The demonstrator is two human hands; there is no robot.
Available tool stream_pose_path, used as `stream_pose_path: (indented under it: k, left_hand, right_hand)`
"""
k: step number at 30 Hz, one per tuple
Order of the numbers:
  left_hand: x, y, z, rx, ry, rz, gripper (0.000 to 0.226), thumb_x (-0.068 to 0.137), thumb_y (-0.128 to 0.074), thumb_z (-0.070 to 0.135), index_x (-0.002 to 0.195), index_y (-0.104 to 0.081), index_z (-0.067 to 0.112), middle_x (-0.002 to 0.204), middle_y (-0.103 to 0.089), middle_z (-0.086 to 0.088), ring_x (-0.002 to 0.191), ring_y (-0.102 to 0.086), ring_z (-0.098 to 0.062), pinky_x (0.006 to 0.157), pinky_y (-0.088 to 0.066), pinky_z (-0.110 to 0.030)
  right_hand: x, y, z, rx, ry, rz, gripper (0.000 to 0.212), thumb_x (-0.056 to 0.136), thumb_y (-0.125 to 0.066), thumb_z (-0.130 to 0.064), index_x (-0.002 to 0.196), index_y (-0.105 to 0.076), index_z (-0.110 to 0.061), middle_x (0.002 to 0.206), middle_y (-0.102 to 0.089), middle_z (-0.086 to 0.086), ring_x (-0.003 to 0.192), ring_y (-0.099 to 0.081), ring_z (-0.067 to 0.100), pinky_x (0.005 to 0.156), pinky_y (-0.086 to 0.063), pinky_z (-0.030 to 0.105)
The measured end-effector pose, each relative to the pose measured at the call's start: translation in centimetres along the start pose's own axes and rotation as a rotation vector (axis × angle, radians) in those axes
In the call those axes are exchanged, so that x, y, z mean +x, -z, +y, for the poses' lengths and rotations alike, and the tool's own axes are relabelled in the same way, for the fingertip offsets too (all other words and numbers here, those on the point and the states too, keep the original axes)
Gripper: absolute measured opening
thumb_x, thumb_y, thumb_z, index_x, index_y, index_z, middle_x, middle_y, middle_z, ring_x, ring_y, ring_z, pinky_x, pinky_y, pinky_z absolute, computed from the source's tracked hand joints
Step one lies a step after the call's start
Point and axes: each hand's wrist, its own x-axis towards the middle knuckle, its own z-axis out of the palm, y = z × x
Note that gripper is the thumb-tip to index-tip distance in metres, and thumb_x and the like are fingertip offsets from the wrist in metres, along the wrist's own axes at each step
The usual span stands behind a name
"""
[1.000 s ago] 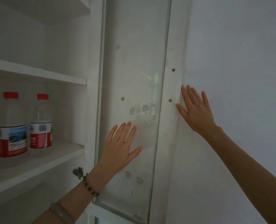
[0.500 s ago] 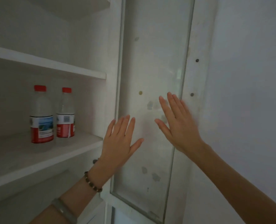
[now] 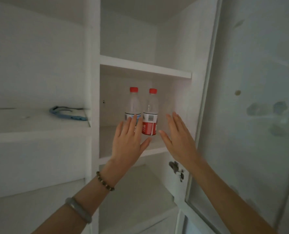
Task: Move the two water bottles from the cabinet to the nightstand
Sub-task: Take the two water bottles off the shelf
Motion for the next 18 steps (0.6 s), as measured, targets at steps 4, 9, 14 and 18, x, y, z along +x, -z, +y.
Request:
stream_pose_path:
  k: [4,9,14,18]
  left_hand:
    - [0.9,-1.6,-2.5,0.055,0.023,-0.014,0.064,0.089,-0.040,0.053,0.128,-0.044,0.003,0.128,-0.053,-0.018,0.116,-0.051,-0.033,0.099,-0.038,-0.047]
    - [3.8,-3.7,-3.5,-0.020,0.201,-0.120,0.081,0.081,-0.055,0.053,0.138,-0.028,0.002,0.140,-0.039,-0.021,0.126,-0.041,-0.034,0.103,-0.034,-0.046]
    - [5.5,-5.9,-3.2,-0.379,0.436,-0.166,0.089,0.082,-0.057,0.048,0.144,-0.006,0.009,0.146,-0.028,-0.017,0.131,-0.032,-0.032,0.105,-0.031,-0.045]
    - [6.0,-7.8,-3.2,-0.658,0.620,-0.203,0.089,0.078,-0.062,0.049,0.142,-0.008,0.022,0.137,-0.039,-0.013,0.121,-0.043,-0.031,0.093,-0.044,-0.052]
  right_hand:
    - [2.5,-2.8,-0.7,0.134,-0.014,0.015,0.063,0.096,-0.040,-0.039,0.146,-0.015,-0.012,0.154,-0.018,0.015,0.141,-0.017,0.027,0.111,-0.017,0.034]
    - [5.6,-5.9,0.2,0.282,-0.152,0.027,0.074,0.091,-0.049,-0.041,0.146,-0.009,-0.012,0.155,-0.011,0.018,0.141,-0.013,0.030,0.111,-0.021,0.043]
    - [7.8,-8.8,1.5,0.521,-0.315,0.061,0.079,0.085,-0.064,-0.035,0.143,-0.018,-0.010,0.147,-0.028,0.017,0.133,-0.029,0.028,0.103,-0.030,0.035]
    - [9.2,-10.7,2.6,0.862,-0.346,-0.027,0.062,0.076,-0.075,-0.023,0.122,-0.036,-0.026,0.113,-0.056,0.001,0.104,-0.058,0.015,0.076,-0.046,0.020]
